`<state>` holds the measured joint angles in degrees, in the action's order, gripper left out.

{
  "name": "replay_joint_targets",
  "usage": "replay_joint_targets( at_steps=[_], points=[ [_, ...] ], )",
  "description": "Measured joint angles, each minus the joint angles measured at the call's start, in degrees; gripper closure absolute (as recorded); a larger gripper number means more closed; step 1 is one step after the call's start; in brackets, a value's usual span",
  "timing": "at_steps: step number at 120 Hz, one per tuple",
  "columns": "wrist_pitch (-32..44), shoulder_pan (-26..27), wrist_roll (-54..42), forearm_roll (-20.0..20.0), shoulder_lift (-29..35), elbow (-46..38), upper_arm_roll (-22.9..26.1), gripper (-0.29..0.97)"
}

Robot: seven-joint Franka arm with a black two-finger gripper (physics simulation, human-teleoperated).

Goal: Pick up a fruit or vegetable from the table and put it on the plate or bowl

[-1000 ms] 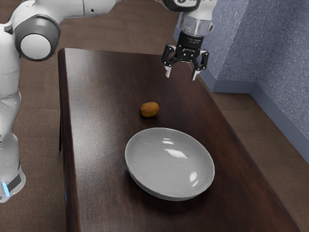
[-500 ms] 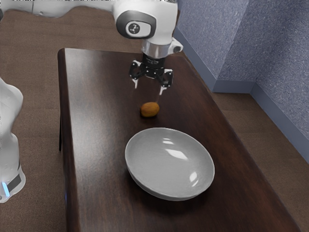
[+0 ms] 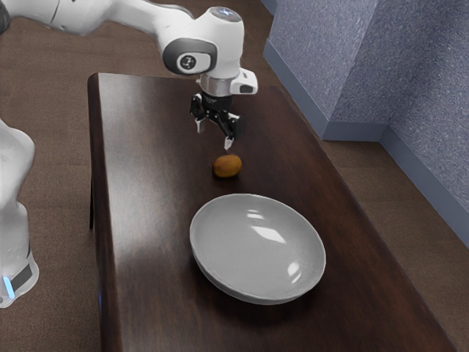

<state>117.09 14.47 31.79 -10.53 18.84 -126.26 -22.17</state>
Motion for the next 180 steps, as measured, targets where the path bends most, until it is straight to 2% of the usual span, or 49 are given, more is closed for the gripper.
replay_joint_targets(
  at_steps=[34, 72, 133, 180],
  points=[
    [4.92, 2.60, -15.85, 0.30, -3.94, 0.33, -1.76, 0.00],
    [8.85, 4.16, -26.61, 4.42, -8.37, 0.46, -5.02, 0.00],
    [11.68, 5.08, -35.52, 5.43, -9.63, -0.03, -7.34, 0.00],
    [12.60, 5.24, -38.69, 8.01, -14.04, 0.37, -8.15, 0.01]
  ],
)
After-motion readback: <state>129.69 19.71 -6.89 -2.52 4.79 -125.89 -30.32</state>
